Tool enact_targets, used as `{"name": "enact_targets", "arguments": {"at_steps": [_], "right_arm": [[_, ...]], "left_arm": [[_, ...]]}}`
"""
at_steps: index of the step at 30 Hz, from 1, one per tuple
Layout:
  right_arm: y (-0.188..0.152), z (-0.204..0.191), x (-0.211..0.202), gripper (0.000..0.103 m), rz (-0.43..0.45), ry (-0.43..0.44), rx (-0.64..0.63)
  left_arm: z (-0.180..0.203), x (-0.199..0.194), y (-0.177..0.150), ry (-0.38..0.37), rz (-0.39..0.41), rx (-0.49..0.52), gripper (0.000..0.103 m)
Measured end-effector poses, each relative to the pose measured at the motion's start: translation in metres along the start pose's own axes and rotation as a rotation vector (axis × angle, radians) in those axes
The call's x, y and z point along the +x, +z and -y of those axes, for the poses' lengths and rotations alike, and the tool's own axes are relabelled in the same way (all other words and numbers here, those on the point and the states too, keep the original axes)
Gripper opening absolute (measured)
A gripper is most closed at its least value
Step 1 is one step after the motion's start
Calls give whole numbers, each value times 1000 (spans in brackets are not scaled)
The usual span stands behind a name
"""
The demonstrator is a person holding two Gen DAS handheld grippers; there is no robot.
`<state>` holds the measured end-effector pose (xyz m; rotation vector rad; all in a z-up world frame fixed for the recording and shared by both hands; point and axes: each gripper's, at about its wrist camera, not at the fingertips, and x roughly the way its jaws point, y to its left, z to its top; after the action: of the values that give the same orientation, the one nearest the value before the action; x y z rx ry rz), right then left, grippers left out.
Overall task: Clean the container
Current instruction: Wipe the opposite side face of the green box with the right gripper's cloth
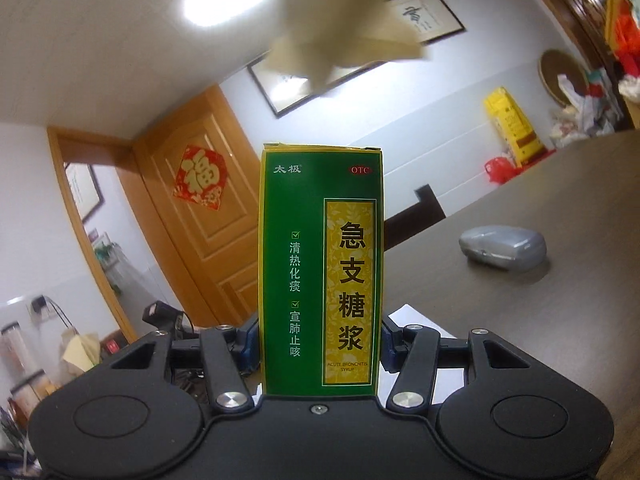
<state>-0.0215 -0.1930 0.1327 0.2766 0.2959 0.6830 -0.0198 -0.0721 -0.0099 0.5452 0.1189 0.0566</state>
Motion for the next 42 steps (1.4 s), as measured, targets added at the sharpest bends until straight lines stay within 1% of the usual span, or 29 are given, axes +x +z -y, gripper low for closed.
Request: {"name": "enact_targets", "arguments": {"at_steps": [3, 4, 5, 6, 7, 11, 14, 17, 19, 22, 26, 28, 31, 33, 38, 42], "right_arm": [[9, -18, 13, 10, -34, -38, -88], [10, -21, 17, 10, -44, -51, -103], [11, -25, 24, 10, -68, -66, -122], [11, -27, 30, 8, -93, -90, -139], [8, -28, 35, 7, -106, -113, -157], [0, -46, 45, 6, -158, -141, -267], [-5, -58, 52, 6, -182, -192, -341], [-8, -65, 64, 6, -246, -245, -405], [-12, -67, 73, 6, -280, -278, -433], [-19, -69, 85, 6, -333, -314, -458], [-26, -73, 96, 6, -379, -330, -488], [-30, -75, 99, 6, -399, -325, -499], [-34, -80, 102, 6, -416, -323, -531], [-36, -83, 103, 6, -420, -340, -559], [-29, -84, 99, 6, -404, -414, -611], [-22, -82, 95, 6, -381, -482, -630]], "left_arm": [[11, -2, -1, 22, 24, 64, 50], [11, 3, -5, 30, 34, 81, 50], [13, 3, -5, 34, 41, 92, 50], [14, 3, -5, 37, 46, 100, 50], [15, 4, -6, 43, 49, 112, 50], [20, 6, -9, 58, 58, 150, 51], [25, 5, -11, 69, 69, 175, 51], [27, 5, -12, 71, 76, 192, 51], [26, 4, -13, 68, 80, 199, 51], [29, 3, -15, 84, 95, 222, 51], [30, 2, -16, 74, 98, 226, 51], [30, 2, -16, 82, 105, 231, 51], [31, 1, -17, 92, 115, 234, 51], [31, 1, -17, 93, 116, 234, 51], [29, 0, -18, 91, 121, 238, 51], [30, 0, -19, 94, 121, 247, 51]]}}
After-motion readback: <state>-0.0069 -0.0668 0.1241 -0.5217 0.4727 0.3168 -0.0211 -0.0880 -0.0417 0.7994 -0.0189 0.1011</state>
